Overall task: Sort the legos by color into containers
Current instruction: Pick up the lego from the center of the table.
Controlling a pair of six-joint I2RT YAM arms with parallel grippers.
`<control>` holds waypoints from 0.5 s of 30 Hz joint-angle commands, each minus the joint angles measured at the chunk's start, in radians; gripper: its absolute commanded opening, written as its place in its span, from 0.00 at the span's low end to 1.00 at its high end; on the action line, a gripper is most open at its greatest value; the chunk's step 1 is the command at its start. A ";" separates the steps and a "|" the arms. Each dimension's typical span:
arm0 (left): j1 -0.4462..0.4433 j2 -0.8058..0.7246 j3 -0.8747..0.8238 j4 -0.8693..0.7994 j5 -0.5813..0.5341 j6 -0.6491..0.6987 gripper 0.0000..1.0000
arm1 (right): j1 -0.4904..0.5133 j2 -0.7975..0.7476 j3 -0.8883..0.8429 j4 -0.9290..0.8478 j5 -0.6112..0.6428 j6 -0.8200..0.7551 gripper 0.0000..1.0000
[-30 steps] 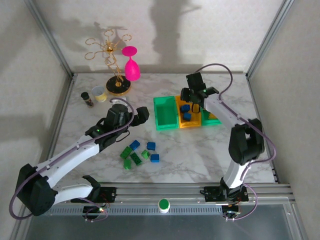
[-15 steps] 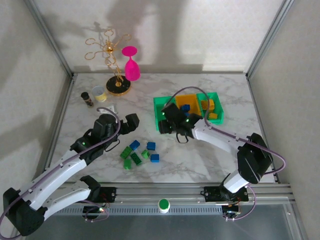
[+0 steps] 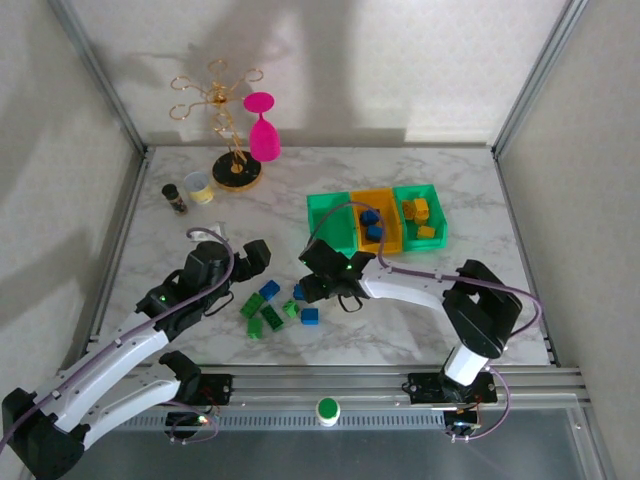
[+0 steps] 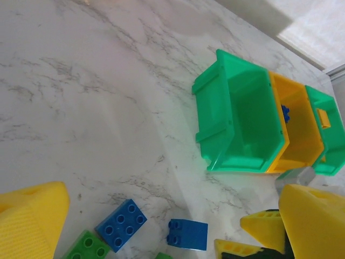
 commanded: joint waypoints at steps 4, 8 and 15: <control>-0.003 -0.017 -0.006 -0.031 -0.058 -0.004 1.00 | 0.007 0.076 0.038 0.028 -0.006 -0.035 0.65; -0.003 -0.016 -0.014 -0.028 -0.059 -0.005 1.00 | 0.009 0.095 0.041 0.049 -0.024 -0.038 0.67; -0.003 -0.017 -0.009 -0.031 -0.060 -0.002 1.00 | 0.009 0.095 0.051 0.059 -0.043 -0.045 0.68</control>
